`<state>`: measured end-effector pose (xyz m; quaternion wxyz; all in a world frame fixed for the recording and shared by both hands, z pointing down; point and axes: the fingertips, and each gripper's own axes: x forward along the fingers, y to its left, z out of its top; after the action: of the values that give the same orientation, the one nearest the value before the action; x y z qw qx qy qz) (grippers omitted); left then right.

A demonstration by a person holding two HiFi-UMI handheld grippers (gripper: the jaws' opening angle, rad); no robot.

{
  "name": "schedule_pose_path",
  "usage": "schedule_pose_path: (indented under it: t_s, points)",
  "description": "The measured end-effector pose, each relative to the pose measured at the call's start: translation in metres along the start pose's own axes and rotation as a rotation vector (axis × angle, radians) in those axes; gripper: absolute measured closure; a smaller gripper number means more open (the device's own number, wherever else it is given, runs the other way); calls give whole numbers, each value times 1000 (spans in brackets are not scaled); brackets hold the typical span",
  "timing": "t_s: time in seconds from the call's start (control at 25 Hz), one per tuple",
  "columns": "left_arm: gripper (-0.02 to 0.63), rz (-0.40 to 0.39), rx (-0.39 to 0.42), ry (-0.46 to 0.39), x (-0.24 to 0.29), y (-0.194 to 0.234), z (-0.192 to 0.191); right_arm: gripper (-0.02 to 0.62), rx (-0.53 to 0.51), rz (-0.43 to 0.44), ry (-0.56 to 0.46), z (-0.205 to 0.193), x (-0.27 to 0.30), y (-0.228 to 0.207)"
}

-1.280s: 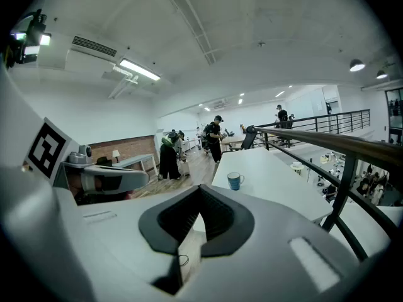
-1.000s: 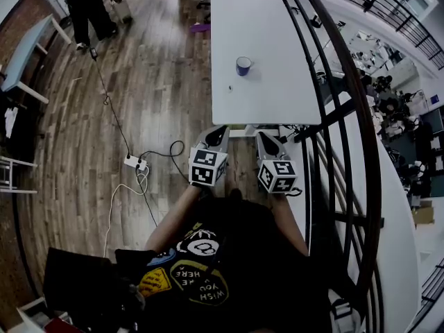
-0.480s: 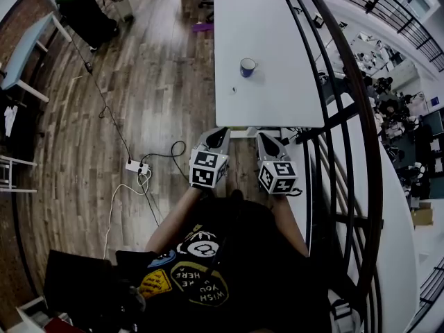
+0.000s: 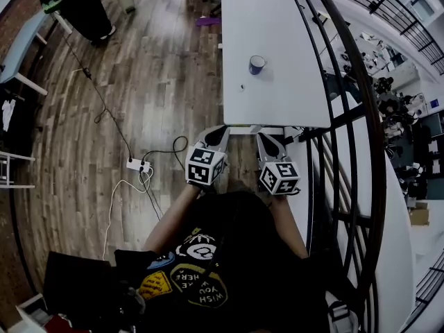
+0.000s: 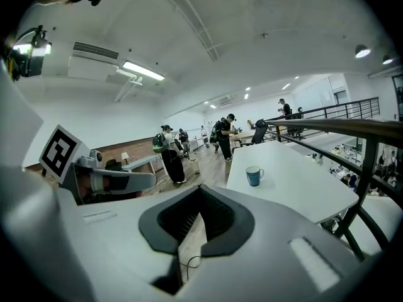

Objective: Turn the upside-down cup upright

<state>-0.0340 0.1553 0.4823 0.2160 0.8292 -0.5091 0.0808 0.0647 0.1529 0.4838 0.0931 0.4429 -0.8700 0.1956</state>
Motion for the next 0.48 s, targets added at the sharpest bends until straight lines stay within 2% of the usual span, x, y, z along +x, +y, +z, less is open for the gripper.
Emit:
schedule_pose_path:
  t_s: [0.08,0.28,0.48]
  points:
    - [601,-14,-10,5,-1,3,-2,598,3,-15,16,-5,1,2]
    - [601,-28,29,52,11,10,-10,598,18,-27,62,-15,9,1]
    - [601,-41,7,73,36,18,-15,598,32,-23,90,-18,31,-13]
